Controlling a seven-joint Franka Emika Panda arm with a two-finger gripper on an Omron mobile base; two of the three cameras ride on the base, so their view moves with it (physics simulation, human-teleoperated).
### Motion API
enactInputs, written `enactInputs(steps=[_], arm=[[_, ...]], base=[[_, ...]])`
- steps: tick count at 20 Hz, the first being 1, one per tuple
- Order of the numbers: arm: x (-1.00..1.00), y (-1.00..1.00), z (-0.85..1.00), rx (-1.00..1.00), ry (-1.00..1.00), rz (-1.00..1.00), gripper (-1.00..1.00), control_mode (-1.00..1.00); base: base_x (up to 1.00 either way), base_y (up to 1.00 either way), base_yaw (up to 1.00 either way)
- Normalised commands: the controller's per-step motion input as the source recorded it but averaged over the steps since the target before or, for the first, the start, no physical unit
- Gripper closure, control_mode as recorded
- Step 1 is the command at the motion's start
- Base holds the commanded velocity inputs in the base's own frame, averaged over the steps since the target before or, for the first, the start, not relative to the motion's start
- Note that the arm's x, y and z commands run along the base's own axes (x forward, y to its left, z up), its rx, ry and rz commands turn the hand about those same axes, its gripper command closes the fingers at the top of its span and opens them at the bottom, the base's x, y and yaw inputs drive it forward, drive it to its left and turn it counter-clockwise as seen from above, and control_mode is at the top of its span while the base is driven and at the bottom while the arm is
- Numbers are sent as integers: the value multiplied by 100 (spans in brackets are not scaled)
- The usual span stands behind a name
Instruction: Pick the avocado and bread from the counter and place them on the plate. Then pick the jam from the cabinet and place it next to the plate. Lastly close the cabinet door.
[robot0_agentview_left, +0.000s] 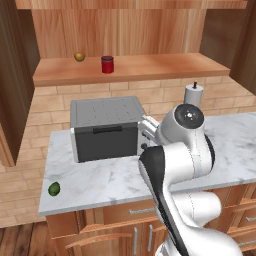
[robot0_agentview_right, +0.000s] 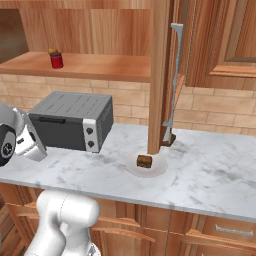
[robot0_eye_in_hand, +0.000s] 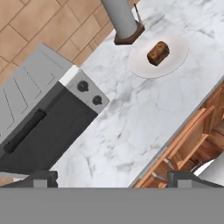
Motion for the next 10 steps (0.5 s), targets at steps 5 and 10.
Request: enactInputs(steps=[5, 10], arm=[[0, 45, 0, -7, 5, 23, -100, -100], [0, 38, 0, -2, 5, 21, -100, -100]], base=[[0, 0, 0], [0, 0, 0]])
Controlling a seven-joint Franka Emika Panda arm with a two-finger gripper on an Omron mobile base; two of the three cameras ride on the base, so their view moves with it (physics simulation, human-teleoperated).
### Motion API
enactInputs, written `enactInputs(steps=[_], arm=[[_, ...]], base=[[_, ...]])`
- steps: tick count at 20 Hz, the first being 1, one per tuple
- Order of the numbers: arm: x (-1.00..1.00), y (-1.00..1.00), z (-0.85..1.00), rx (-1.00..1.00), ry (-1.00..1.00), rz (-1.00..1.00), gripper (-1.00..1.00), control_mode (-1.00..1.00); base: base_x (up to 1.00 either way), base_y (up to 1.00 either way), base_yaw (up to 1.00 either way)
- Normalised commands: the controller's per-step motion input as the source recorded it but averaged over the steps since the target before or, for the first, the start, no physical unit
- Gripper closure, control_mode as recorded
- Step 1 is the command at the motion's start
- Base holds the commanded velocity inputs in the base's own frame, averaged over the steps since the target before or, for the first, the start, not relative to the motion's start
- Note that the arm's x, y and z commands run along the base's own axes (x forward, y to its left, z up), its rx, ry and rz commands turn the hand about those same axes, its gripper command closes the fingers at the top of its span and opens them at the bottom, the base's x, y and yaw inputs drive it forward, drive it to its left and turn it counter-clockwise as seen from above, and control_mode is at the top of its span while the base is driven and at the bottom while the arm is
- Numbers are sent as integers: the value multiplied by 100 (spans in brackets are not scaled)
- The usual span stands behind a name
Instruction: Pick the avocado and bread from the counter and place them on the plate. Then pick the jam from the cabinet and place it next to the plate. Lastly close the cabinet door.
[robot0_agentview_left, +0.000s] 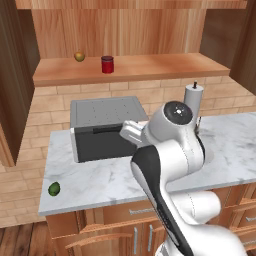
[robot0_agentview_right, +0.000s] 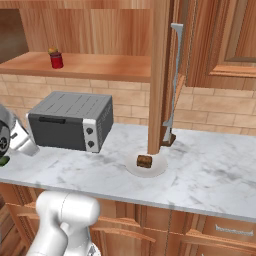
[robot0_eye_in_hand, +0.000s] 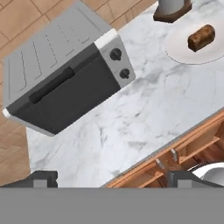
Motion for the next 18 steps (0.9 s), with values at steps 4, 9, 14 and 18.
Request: enactInputs(steps=[4, 9, 14, 18], arm=[[0, 35, 0, -1, 5, 20, -100, -100], [0, 33, 0, 0, 7, 18, -100, -100], [0, 30, 0, 0, 5, 15, -100, -100], [0, 31, 0, 0, 8, 12, -100, -100]], base=[[0, 0, 0], [0, 0, 0], [0, 0, 0], [0, 0, 0]])
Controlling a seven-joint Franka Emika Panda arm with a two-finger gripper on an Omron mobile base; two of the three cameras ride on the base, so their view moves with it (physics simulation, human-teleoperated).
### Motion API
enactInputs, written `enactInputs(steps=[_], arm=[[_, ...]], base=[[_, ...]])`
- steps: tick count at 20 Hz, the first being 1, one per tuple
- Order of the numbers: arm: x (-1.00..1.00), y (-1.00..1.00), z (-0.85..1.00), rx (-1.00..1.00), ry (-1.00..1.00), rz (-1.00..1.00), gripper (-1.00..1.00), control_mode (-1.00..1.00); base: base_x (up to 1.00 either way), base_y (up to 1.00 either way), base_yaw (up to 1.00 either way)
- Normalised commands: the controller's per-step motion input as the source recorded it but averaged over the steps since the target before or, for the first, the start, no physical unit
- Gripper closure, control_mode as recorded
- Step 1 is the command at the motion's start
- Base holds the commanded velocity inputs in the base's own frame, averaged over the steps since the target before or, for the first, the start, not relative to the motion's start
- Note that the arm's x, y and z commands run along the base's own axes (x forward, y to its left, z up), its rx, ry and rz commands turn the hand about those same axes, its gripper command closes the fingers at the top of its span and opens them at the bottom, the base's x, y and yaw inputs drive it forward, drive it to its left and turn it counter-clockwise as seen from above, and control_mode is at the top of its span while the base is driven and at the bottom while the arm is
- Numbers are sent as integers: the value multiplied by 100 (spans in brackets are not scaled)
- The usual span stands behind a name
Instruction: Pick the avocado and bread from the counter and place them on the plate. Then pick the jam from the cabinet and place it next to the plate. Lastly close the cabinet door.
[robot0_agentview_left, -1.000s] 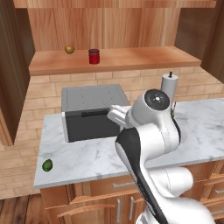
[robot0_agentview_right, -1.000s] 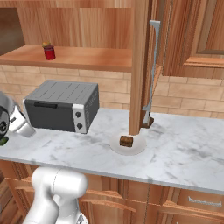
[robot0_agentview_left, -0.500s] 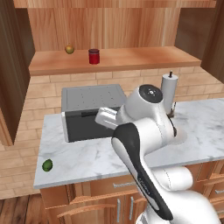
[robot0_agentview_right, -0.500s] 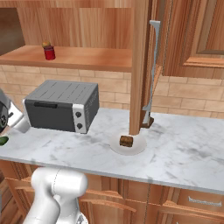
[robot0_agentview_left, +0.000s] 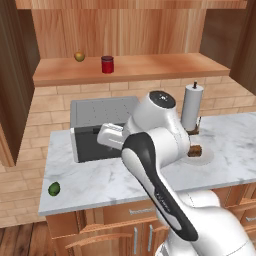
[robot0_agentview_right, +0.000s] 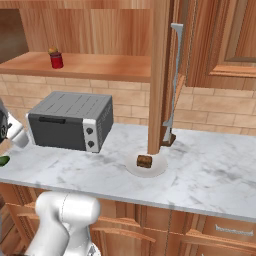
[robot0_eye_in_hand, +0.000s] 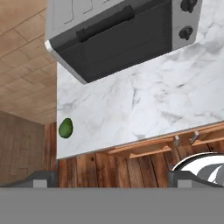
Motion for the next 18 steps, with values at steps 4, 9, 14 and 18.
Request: enactInputs(steps=[4, 9, 14, 18], arm=[[0, 30, -4, 0, 11, 11, -100, -100], [0, 30, -11, 0, 11, 11, -100, -100], [0, 32, -24, -1, 11, 12, -100, -100], [0, 31, -31, -3, 8, 12, -100, -100]], base=[[0, 0, 0], [0, 0, 0], [0, 0, 0], [0, 0, 0]])
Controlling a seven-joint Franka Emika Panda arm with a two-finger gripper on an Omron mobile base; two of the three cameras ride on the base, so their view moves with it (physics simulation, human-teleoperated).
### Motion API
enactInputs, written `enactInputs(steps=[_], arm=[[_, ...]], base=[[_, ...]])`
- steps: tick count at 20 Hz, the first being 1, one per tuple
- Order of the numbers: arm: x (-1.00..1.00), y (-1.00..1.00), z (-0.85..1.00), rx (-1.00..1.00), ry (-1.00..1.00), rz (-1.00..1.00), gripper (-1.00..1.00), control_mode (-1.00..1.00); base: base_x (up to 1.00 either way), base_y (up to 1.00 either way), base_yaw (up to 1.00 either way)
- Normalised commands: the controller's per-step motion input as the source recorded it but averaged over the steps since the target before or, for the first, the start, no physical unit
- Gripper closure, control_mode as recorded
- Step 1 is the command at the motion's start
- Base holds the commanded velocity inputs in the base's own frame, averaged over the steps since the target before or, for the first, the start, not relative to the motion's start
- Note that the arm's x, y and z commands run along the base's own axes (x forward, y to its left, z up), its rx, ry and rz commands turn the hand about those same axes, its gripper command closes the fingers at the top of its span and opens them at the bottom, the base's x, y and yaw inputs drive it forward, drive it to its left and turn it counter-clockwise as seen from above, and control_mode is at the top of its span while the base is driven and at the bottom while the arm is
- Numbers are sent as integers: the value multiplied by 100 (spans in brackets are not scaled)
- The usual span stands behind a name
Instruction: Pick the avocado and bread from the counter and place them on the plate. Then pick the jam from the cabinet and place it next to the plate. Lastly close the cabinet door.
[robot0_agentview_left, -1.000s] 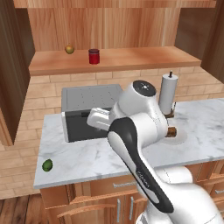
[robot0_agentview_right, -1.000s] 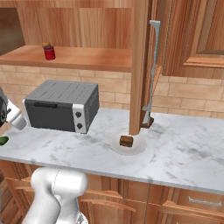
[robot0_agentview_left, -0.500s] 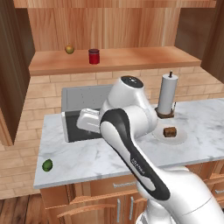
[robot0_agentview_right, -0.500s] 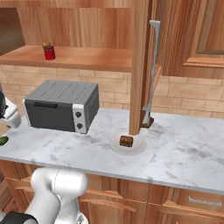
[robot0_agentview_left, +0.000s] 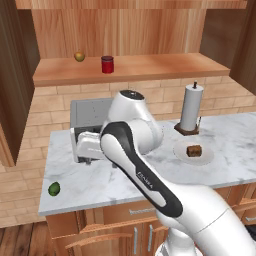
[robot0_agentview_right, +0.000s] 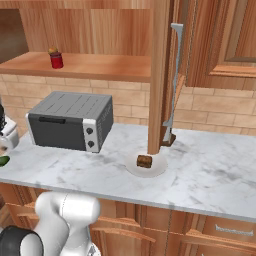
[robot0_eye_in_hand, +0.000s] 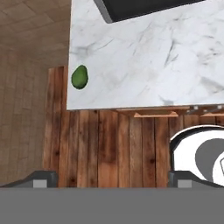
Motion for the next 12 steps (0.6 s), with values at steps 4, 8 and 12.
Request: enactInputs(steps=[4, 8, 12], arm=[[0, 27, -25, -4, 2, 12, -100, -100], [0, 21, -16, -6, 0, 10, -100, -100], [0, 18, -10, -7, 0, 8, -100, -100]], base=[[0, 0, 0], [0, 0, 0], [0, 0, 0]])
